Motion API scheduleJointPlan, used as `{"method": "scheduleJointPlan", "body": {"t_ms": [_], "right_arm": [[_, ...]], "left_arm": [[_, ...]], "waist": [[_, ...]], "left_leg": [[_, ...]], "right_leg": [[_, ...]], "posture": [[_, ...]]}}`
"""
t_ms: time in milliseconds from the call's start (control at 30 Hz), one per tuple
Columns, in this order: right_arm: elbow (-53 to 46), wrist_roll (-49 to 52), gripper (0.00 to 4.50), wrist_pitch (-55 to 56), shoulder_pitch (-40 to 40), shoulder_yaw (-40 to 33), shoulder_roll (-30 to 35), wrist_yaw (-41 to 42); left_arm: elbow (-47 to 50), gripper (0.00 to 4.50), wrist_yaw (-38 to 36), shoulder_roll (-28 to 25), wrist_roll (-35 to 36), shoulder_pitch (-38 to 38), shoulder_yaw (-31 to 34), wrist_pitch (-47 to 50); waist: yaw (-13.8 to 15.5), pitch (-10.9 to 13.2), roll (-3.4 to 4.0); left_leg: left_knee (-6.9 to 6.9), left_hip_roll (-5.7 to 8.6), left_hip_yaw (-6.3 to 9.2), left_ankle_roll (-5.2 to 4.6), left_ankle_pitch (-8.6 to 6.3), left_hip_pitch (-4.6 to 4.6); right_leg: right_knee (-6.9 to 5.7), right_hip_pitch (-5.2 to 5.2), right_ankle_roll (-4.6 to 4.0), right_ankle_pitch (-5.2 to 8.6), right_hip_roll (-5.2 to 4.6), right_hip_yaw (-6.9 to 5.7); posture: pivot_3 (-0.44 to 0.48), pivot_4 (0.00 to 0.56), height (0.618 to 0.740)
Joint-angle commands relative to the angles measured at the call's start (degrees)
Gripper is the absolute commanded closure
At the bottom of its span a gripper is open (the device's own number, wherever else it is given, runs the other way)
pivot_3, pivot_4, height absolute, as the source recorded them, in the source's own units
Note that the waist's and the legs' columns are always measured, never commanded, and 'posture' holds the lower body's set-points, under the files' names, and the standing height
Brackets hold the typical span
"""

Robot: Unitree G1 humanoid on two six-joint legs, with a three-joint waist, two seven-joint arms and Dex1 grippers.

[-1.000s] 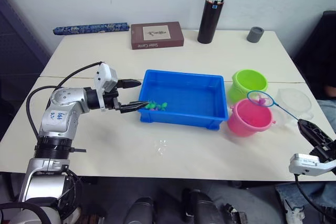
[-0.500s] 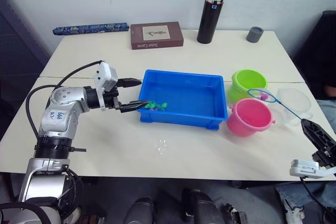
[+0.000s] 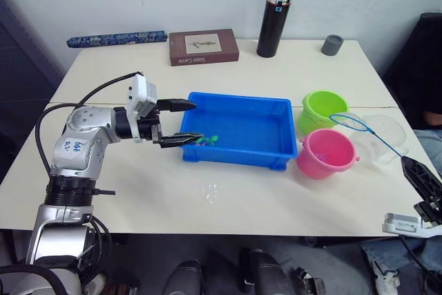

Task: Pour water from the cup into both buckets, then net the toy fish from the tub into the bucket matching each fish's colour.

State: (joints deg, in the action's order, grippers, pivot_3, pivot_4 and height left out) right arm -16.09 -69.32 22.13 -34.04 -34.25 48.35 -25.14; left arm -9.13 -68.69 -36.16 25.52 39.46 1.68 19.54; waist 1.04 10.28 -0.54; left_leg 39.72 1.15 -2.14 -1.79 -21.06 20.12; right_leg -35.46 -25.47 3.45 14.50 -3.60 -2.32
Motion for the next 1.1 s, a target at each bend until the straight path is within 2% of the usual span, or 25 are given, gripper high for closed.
{"method": "scheduleJointPlan", "body": {"t_ms": [33,200,300,400,533,633,800,1000,1100], "right_arm": [[-2.5,-0.4,4.50,-1.8,-0.5,-0.5,-1.4,-1.5],[-3.1,4.0,4.50,-0.3,1.5,-0.3,-0.3,1.1],[-2.9,10.7,4.50,1.4,7.0,1.1,3.0,7.0],[-2.5,19.8,4.50,3.4,14.8,5.6,7.5,15.4],[-4.4,43.6,4.50,1.4,23.9,16.6,9.9,34.6],[-9.6,59.1,4.50,-7.9,28.8,20.2,7.8,44.7],[-13.1,76.4,4.50,-24.9,40.2,24.7,6.9,57.3],[-8.0,82.1,4.50,-44.6,57.6,31.5,3.4,61.8],[-6.2,86.6,4.50,-57.9,66.0,35.4,0.4,63.7]], "left_arm": [[0.4,0.03,-0.8,-0.5,0.5,1.7,0.9,-0.7],[-0.5,0.03,-1.0,-0.5,0.3,2.0,0.9,-0.7],[-2.0,0.03,-0.5,-0.5,-0.1,2.2,1.3,-1.2],[-4.4,0.03,0.3,-1.1,-0.9,2.4,2.2,-2.6],[-6.6,0.03,2.9,-1.7,-1.1,2.1,4.0,-3.0],[-5.5,0.03,3.4,-2.6,-1.1,0.4,4.5,-2.6],[-3.6,0.03,6.4,-4.4,-1.6,-2.8,5.7,-1.0],[-3.4,0.03,13.9,-6.3,-4.7,-4.6,5.8,4.9],[-0.7,0.03,15.8,-7.1,-3.9,-6.8,7.0,8.7]], "waist": [[0.1,0.0,0.00],[0.1,0.0,0.00],[-0.4,0.0,-0.01],[-1.3,0.0,-0.03],[-1.3,0.0,-0.06],[-1.1,0.0,-0.05],[-1.0,0.0,-0.08],[-1.0,0.0,-0.07],[-1.1,0.0,-0.07]], "left_leg": [[0.00,0.00,0.00,0.00,0.00,0.00],[0.04,0.01,-0.01,0.00,0.00,0.00],[0.08,0.01,-0.02,0.00,0.00,-0.01],[0.18,0.00,-0.05,-0.01,0.00,-0.03],[0.18,-0.11,-0.01,-0.02,0.00,-0.05],[0.23,-0.13,0.02,-0.04,-0.01,0.00],[0.39,-0.12,0.04,-0.15,-0.07,0.03],[0.37,-0.11,0.12,-0.14,-0.07,0.09],[0.34,-0.12,0.13,-0.14,-0.07,0.13]], "right_leg": [[0.00,0.00,0.00,0.00,0.00,0.00],[-0.03,0.00,0.00,0.00,0.01,0.05],[-0.08,0.00,0.00,0.00,0.02,0.06],[-0.09,0.01,0.00,0.00,0.04,0.11],[-0.23,0.00,-0.02,0.01,0.14,0.09],[-0.25,-0.01,-0.02,0.01,0.11,0.01],[-0.25,0.01,0.03,-0.02,-0.06,-0.08],[-0.20,-0.03,0.02,-0.02,-0.16,-0.19],[-0.21,-0.09,0.00,-0.01,-0.18,-0.22]], "posture": [[0.000,0.150,0.740],[0.000,0.150,0.740],[0.000,0.150,0.740],[0.000,0.150,0.740],[0.000,0.150,0.740],[0.000,0.150,0.740],[0.000,0.150,0.740],[0.000,0.150,0.740],[0.000,0.150,0.740]]}}
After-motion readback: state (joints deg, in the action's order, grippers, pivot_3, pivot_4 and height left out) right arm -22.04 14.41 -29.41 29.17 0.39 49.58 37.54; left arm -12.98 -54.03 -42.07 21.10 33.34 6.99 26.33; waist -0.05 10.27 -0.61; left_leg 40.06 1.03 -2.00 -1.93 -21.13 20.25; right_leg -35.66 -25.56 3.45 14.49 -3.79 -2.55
